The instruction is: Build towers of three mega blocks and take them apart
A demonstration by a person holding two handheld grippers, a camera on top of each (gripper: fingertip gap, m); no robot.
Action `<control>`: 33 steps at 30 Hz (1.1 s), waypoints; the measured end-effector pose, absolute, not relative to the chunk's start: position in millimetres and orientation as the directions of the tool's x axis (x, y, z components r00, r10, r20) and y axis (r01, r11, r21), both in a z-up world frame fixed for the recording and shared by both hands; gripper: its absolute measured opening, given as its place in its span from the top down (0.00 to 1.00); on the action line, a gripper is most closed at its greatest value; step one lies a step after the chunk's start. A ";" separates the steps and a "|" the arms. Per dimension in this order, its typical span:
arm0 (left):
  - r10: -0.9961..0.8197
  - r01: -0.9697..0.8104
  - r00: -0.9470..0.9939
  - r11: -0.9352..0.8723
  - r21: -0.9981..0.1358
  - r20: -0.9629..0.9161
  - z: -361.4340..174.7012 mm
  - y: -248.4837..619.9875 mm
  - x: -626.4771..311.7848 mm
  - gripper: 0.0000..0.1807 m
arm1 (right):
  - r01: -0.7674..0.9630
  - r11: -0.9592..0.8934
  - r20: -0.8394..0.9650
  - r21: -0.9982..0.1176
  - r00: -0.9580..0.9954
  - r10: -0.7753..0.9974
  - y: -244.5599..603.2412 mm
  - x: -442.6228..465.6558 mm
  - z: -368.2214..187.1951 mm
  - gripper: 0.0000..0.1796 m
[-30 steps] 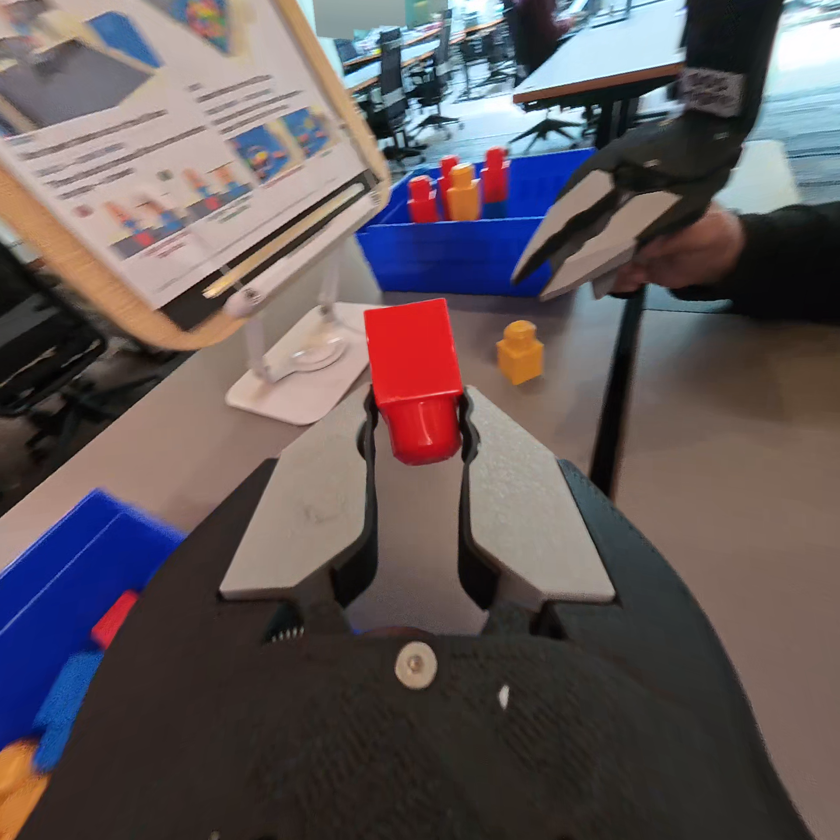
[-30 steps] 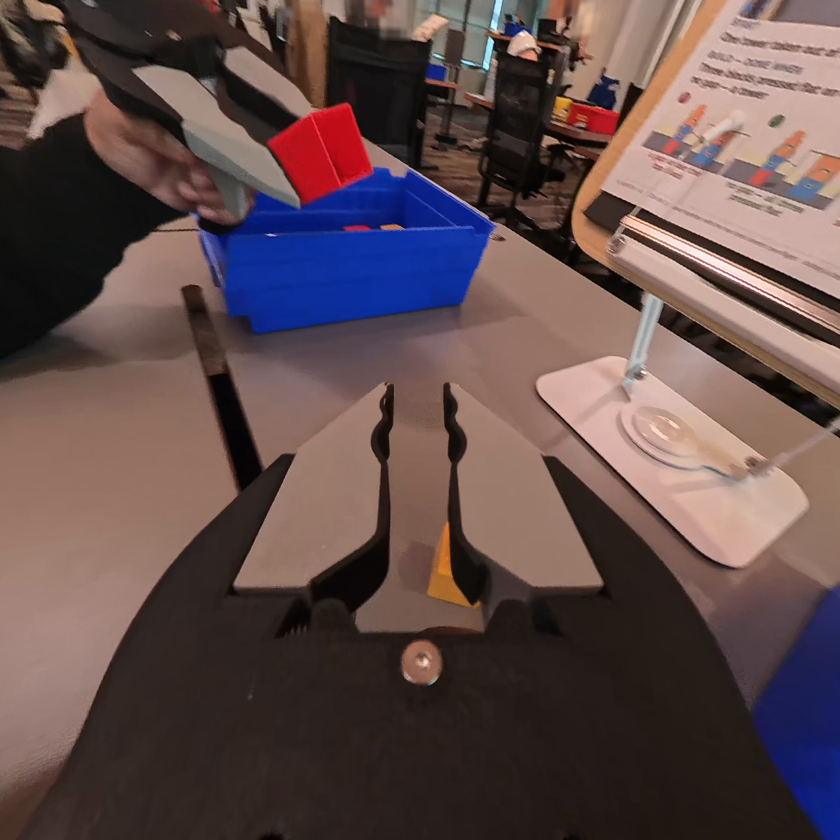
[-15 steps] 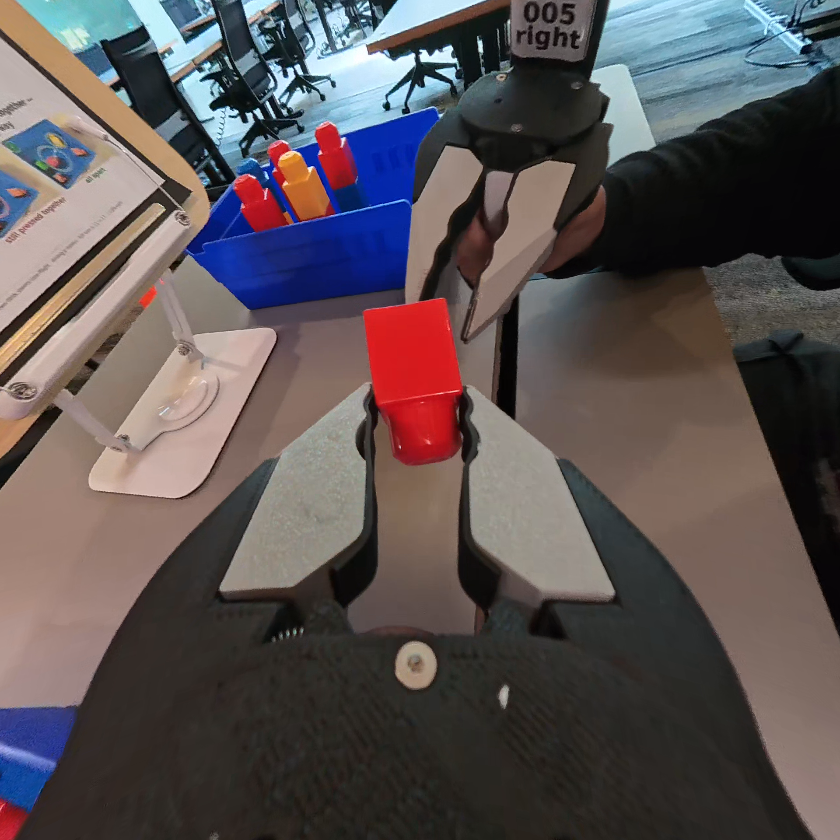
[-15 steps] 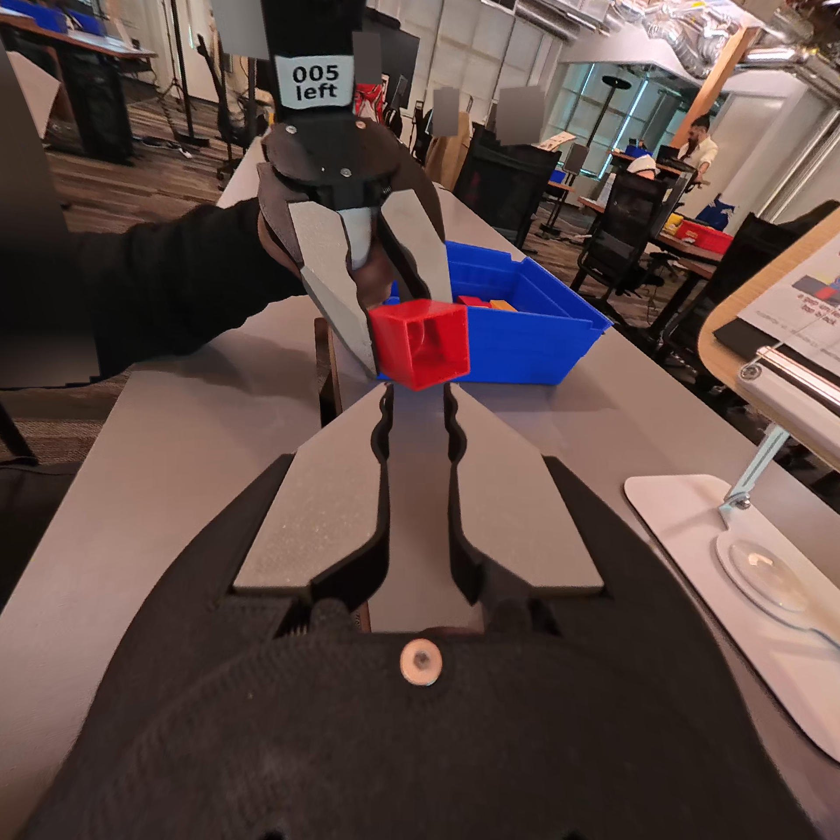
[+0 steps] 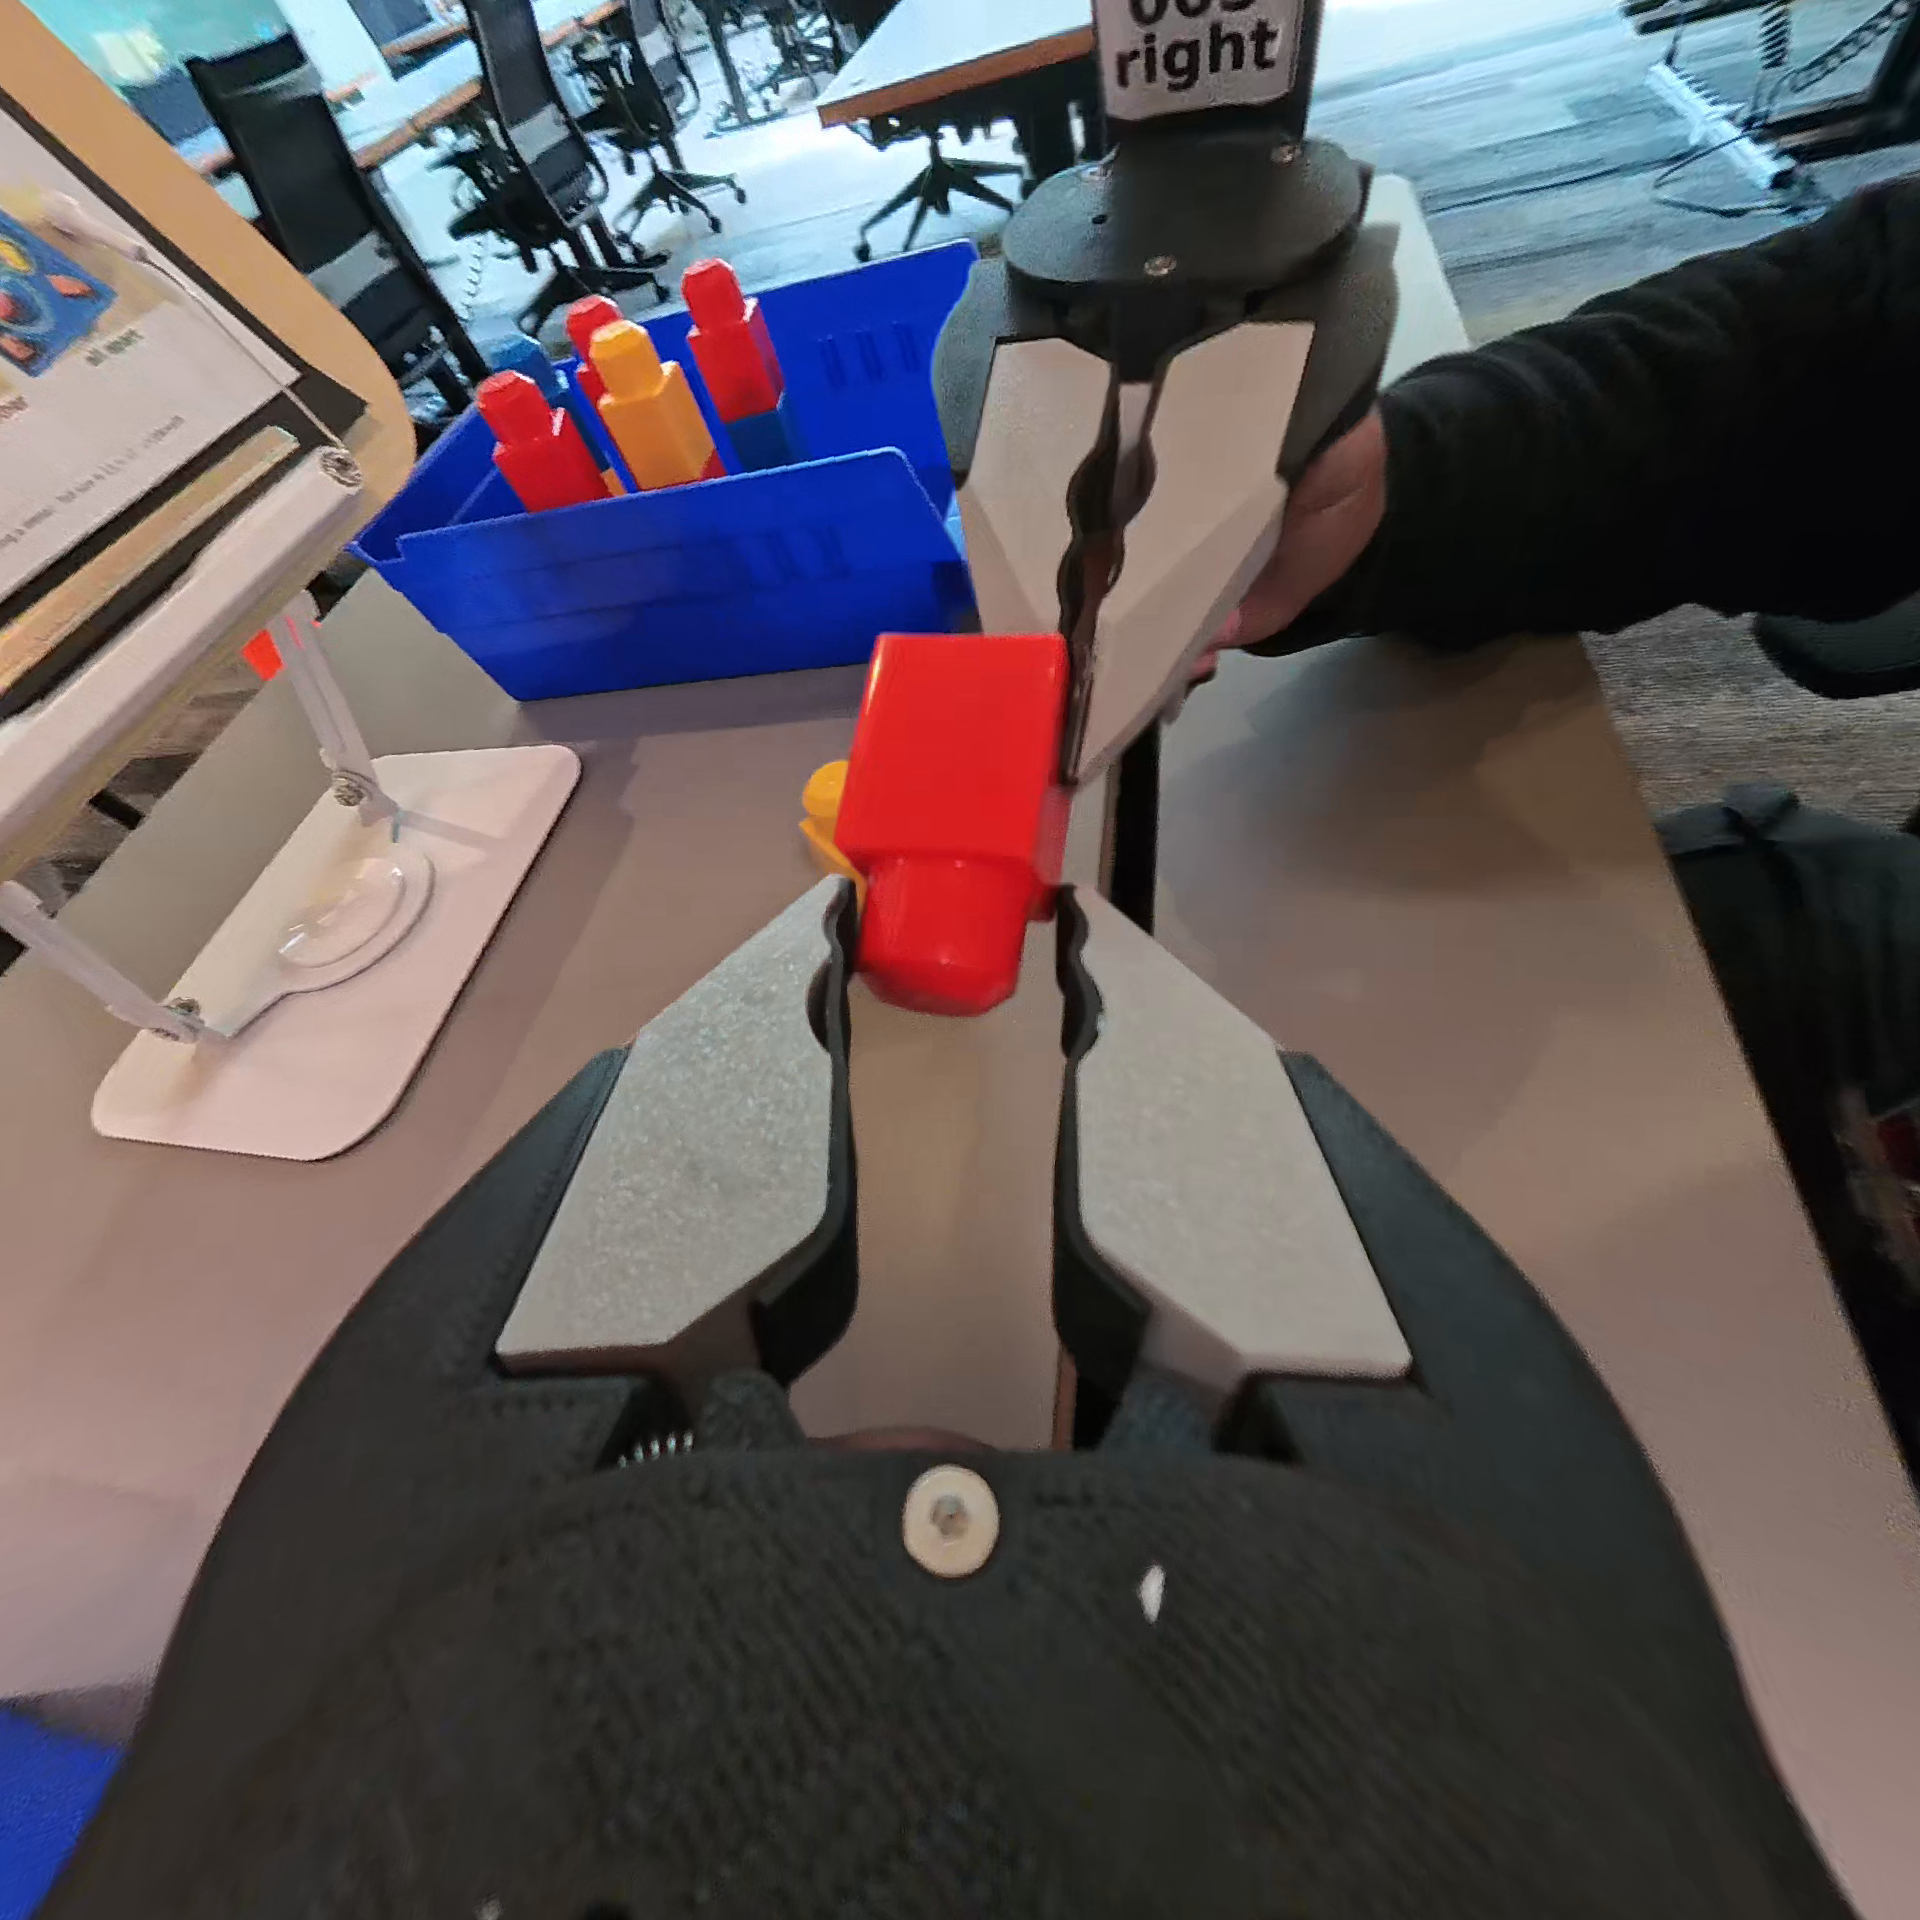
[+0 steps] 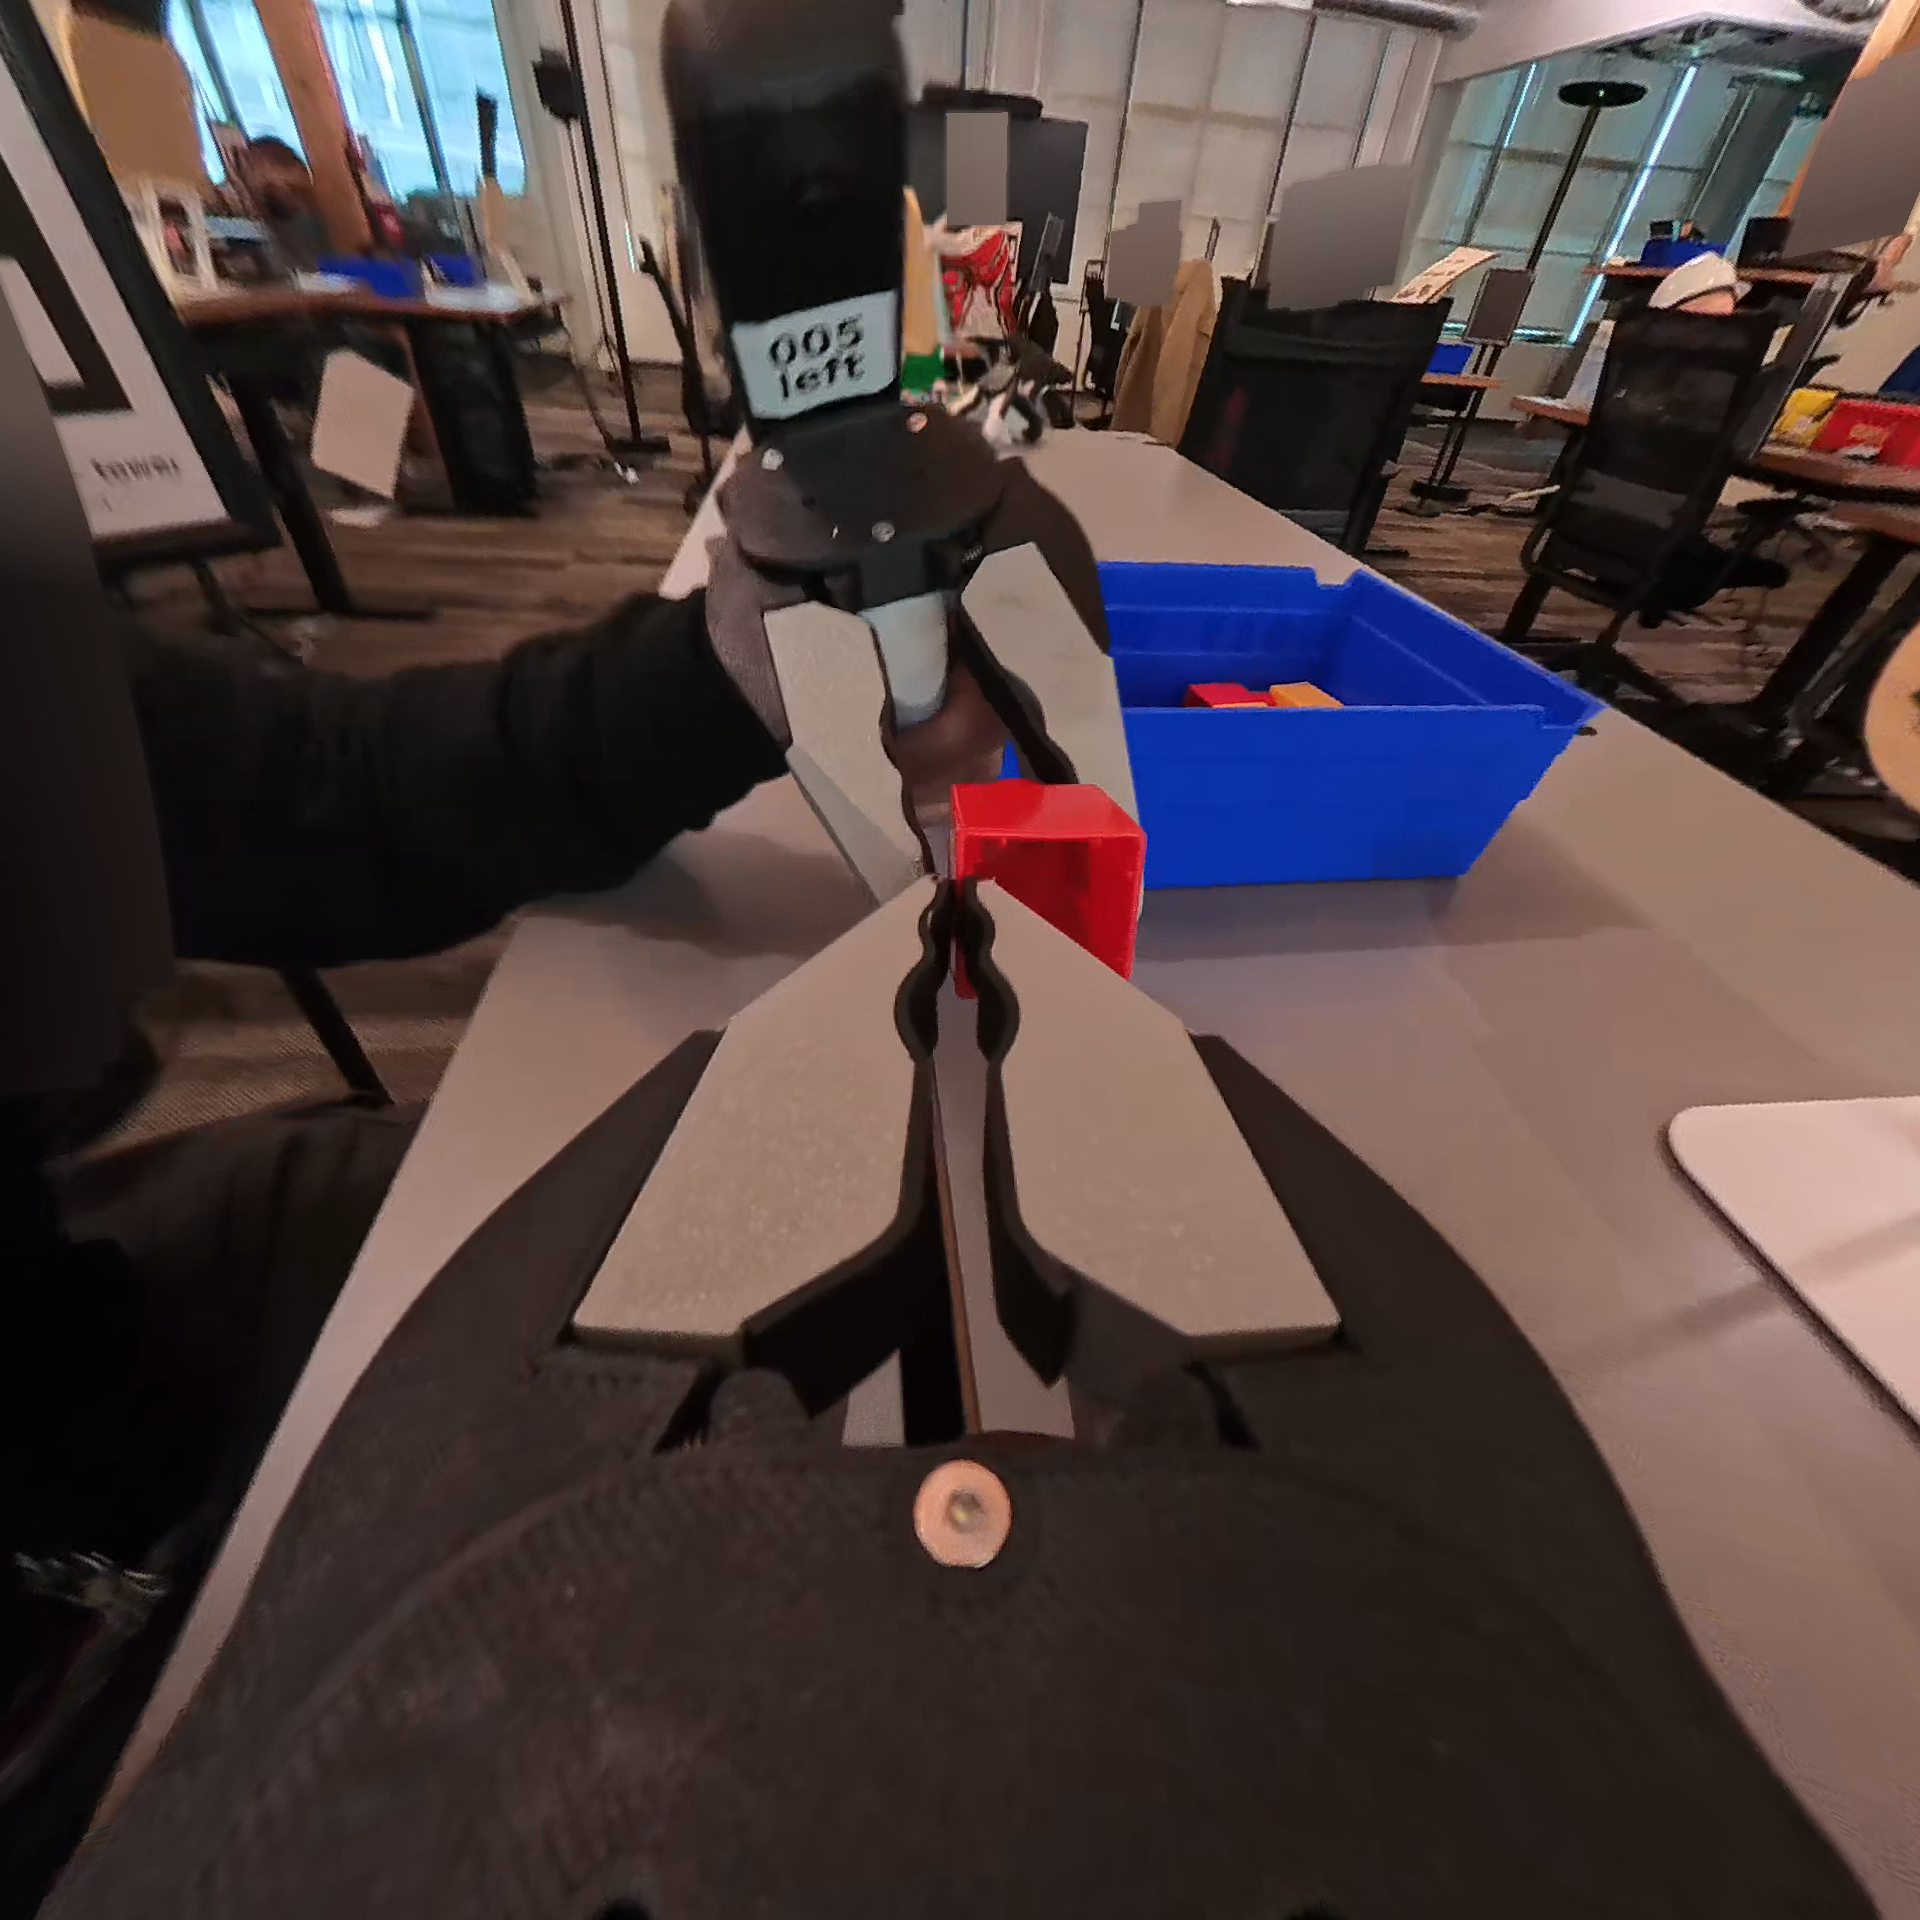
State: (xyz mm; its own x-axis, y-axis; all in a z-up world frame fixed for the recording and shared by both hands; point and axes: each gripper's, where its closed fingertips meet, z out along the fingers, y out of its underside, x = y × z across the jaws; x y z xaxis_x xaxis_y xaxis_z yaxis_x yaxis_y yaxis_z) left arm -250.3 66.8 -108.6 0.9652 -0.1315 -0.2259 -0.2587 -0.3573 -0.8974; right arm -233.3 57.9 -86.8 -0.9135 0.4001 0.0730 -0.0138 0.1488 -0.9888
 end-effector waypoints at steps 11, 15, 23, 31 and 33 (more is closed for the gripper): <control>-0.006 -0.357 0.929 -0.273 -0.894 -0.369 -97.0 73.2 -261.0 0.85 | 0.359 -0.222 -0.404 -0.906 -0.891 0.209 80.5 -239.8 -57.0 1.00; 0.005 -0.376 0.920 -0.273 -0.885 -0.392 -99.4 73.5 -264.6 0.79 | 0.492 -0.226 -0.526 -0.841 -0.841 0.128 80.8 -240.8 -62.7 1.00; 0.002 -0.432 0.897 -0.207 -0.878 -0.442 -90.6 75.6 -253.8 0.81 | 0.650 -0.219 -0.669 -0.727 -0.743 0.015 75.7 -238.1 -68.2 1.00; -0.025 -0.438 0.897 -0.179 -0.881 -0.441 -91.5 77.4 -248.0 0.81 | 0.751 -0.217 -0.761 -0.624 -0.647 -0.049 74.6 -241.1 -76.6 1.00; -0.028 -0.446 0.893 -0.183 -0.876 -0.449 -92.7 78.4 -246.6 0.81 | 0.744 -0.214 -0.756 -0.633 -0.654 -0.035 73.5 -241.3 -77.9 1.00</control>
